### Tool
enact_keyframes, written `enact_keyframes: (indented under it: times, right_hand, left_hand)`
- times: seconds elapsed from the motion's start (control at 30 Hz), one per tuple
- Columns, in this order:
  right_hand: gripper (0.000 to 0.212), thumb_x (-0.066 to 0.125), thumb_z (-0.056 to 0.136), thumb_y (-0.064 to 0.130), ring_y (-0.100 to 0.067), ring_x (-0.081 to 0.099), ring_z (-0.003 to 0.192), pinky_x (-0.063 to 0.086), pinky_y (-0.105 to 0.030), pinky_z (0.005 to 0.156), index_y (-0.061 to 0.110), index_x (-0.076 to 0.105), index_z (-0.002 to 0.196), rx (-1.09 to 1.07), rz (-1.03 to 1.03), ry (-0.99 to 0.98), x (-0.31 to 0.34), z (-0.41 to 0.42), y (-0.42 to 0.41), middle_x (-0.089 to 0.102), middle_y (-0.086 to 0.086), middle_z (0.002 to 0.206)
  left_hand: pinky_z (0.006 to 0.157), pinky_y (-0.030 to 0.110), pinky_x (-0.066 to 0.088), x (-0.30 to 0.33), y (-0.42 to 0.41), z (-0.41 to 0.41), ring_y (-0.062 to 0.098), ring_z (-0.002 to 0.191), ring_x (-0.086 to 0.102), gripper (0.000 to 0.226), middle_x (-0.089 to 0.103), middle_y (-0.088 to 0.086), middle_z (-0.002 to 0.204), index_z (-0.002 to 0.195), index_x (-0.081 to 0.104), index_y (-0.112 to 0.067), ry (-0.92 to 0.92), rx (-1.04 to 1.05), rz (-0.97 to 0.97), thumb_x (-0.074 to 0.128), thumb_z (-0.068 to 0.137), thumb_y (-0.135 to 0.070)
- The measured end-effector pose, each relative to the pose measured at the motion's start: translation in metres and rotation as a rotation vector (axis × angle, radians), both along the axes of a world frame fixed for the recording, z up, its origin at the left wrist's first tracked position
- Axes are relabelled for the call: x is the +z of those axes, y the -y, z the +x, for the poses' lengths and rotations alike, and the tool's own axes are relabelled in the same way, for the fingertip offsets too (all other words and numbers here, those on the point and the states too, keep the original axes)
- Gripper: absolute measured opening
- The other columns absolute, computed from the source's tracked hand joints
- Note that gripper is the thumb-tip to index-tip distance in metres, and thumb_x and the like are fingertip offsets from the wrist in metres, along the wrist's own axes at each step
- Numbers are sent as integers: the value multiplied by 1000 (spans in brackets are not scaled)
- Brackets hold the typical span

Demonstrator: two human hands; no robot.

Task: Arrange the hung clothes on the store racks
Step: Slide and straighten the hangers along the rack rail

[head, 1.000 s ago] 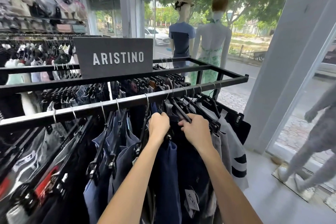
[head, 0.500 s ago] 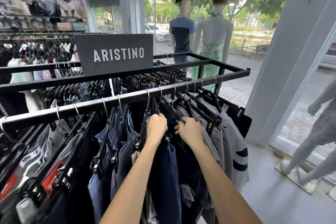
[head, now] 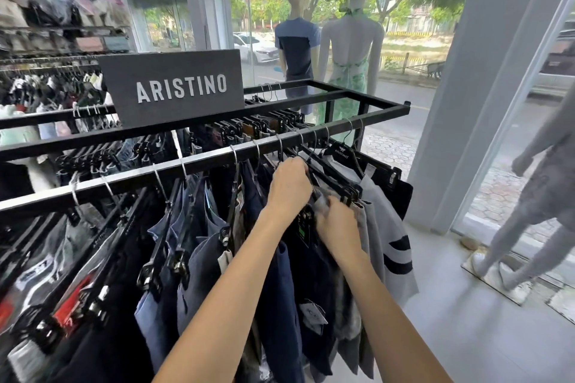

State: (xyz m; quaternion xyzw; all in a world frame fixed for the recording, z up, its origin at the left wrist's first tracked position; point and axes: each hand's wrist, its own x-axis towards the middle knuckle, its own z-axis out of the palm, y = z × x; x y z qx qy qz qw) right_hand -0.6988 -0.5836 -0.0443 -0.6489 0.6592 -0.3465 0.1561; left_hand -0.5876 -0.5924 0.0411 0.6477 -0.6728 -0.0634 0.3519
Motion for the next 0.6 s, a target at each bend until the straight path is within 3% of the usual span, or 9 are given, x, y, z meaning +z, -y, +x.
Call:
enact_keyframes:
  times: [0.1, 0.2, 0.23, 0.3, 0.37, 0.43, 0.5, 0.6]
  right_hand:
    - [57, 56, 94, 21, -42, 61, 111, 50, -44, 91, 14, 35, 147, 52, 159, -54, -14, -3, -8, 66, -21, 118]
    - [60, 56, 95, 24, -44, 54, 123, 44, -43, 102, 17, 32, 150, 97, 227, 38, -16, -3, -10, 60, -23, 131]
    - [58, 56, 94, 24, -43, 53, 124, 44, -42, 103, 18, 37, 148, 100, 235, 65, -14, -3, -8, 60, -23, 130]
    - [49, 56, 89, 19, -41, 54, 121, 46, -41, 101, 19, 49, 137, 87, 186, 105, -10, -7, -8, 65, -18, 123]
    - [40, 51, 84, 13, -35, 57, 114, 46, -40, 95, 20, 60, 123, 62, 116, 120, -2, -16, -11, 69, -11, 112]
    - [29, 47, 82, 12, -29, 60, 95, 48, -39, 80, 21, 64, 104, 55, 91, 118, 10, -31, -14, 69, -3, 94]
    - [19, 47, 80, 13, -25, 60, 79, 46, -38, 67, 18, 60, 92, 71, 96, 88, 23, -50, -13, 65, -1, 79]
    - [22, 57, 73, 11, -27, 61, 83, 50, -38, 73, 14, 61, 94, 79, 113, 35, 42, -91, -10, 66, -4, 82]
  left_hand:
    - [84, 39, 45, 5, 18, -14, 39, 113, 54, 33, 55, 23, 123, 125, 46, 4, 26, 11, 230, 44, 93, -3]
    - [85, 37, 45, -2, 24, -21, 40, 119, 53, 60, 49, 28, 132, 141, 18, 15, 4, 103, 306, 49, 94, -7]
    - [85, 36, 45, -4, 26, -21, 40, 120, 52, 64, 48, 28, 133, 141, 15, 17, 6, 122, 304, 50, 94, -8]
    - [90, 38, 45, -2, 31, -17, 39, 122, 51, 55, 50, 27, 130, 136, 30, 15, -31, 106, 334, 51, 92, -9]
    - [89, 38, 51, 1, 40, -8, 34, 110, 60, 38, 61, 22, 116, 122, 51, 9, -222, 101, 367, 50, 88, -7]
    - [72, 36, 61, 4, 44, -3, 28, 74, 72, 30, 70, 20, 90, 113, 57, 11, -573, 86, 420, 49, 88, -4]
    - [50, 28, 57, 8, 41, -6, 23, 47, 67, 24, 69, 18, 67, 109, 55, 15, -823, 43, 464, 47, 94, -2]
    - [49, 27, 58, 17, 27, -27, 24, 50, 69, 14, 69, 18, 65, 102, 53, 11, -1063, -53, 476, 45, 95, 2]
